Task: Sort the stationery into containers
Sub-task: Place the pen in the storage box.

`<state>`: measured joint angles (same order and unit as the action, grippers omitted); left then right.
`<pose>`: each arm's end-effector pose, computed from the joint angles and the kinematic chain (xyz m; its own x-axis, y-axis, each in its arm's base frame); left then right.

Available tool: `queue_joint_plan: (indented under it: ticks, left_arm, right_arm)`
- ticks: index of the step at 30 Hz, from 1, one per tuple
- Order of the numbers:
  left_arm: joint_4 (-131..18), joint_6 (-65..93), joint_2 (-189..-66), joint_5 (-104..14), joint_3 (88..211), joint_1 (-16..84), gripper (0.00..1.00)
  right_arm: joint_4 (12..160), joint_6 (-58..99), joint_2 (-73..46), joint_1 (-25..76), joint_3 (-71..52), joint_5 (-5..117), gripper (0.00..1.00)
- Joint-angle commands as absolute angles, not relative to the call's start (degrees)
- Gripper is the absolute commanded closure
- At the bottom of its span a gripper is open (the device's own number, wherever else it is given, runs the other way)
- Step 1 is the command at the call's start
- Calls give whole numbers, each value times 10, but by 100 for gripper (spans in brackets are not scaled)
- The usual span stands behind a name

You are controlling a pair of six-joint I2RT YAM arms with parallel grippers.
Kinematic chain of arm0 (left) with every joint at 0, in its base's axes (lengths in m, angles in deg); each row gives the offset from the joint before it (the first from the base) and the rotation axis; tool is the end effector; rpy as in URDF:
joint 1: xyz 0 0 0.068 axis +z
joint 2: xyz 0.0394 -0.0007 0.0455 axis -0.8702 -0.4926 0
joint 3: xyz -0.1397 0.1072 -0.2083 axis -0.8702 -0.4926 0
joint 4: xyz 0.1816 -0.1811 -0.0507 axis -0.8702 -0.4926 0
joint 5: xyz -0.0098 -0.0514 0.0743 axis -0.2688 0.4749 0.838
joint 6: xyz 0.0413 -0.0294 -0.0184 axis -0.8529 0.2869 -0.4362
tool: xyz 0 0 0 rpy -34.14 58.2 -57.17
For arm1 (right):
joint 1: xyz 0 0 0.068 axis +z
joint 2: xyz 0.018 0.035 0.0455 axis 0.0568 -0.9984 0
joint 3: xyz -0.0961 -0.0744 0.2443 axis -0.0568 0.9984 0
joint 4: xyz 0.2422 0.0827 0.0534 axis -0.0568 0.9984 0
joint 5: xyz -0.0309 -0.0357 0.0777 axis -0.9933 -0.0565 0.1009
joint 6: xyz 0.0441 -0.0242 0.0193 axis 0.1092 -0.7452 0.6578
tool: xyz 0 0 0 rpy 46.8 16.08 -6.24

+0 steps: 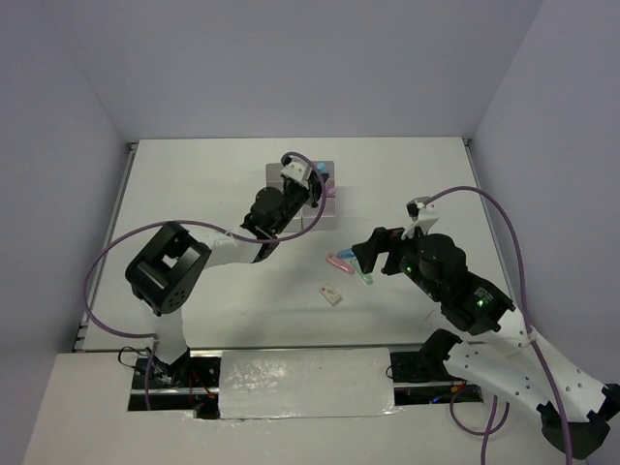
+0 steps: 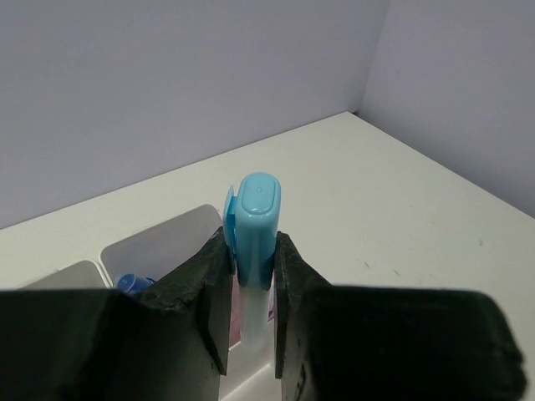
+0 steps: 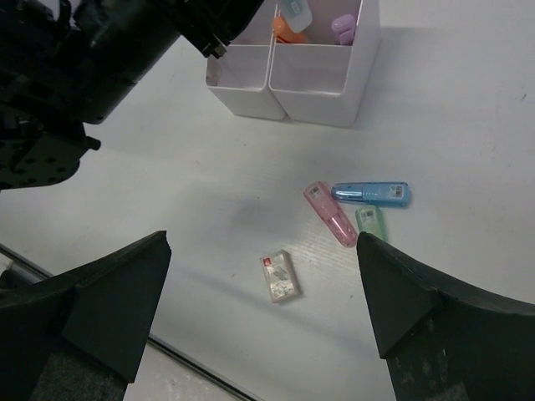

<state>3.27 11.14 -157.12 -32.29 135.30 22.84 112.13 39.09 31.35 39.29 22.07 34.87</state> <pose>0.3225 -0.2449 0.2570 0.1110 -0.2816 -0.9531 0.5709 0.8031 -0.1707 0.1124 0.0917 0.3278 -0.4223 0.1741 -0.8896 -0.3439 0.8772 0.3350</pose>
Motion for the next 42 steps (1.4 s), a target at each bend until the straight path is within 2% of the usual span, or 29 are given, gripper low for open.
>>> queue_joint_plan:
  ticks: [1,8,15,17,18,19,22,28,33,37,40,42]
  left_arm:
    - [140,83,-1605,-302,1377,228,100]
    - [153,61,-1655,-290,1406,229,100]
    - [151,46,-1682,-271,1410,230,95]
    - [146,47,-1685,-268,1412,230,84]
    - [138,48,-1686,-267,1412,230,74]
    - [137,53,-1686,-264,1409,230,57]
    - [138,60,-1687,-262,1402,230,41]
    - [143,73,-1646,-252,1367,230,22]
    - [122,83,-1558,-255,1341,230,23]
    - [63,82,-1564,-260,1375,236,26]
    - [117,99,-1534,-277,1337,237,24]
    - [89,97,-1530,-278,1343,236,24]
  right_arm:
    - [1127,367,306,391,186,347,0]
    - [1127,357,297,391,182,369,0]
    - [1127,351,299,391,182,382,0]
    - [1128,349,298,391,181,382,0]
    - [1129,347,297,392,181,382,0]
    - [1129,347,296,390,180,384,0]
    - [1129,345,296,391,178,389,0]
    - [1129,346,294,390,181,389,0]
    - [1121,348,275,391,182,387,0]
    - [1120,354,261,389,179,398,0]
    - [1109,354,271,391,190,395,0]
    - [1110,356,261,389,186,402,0]
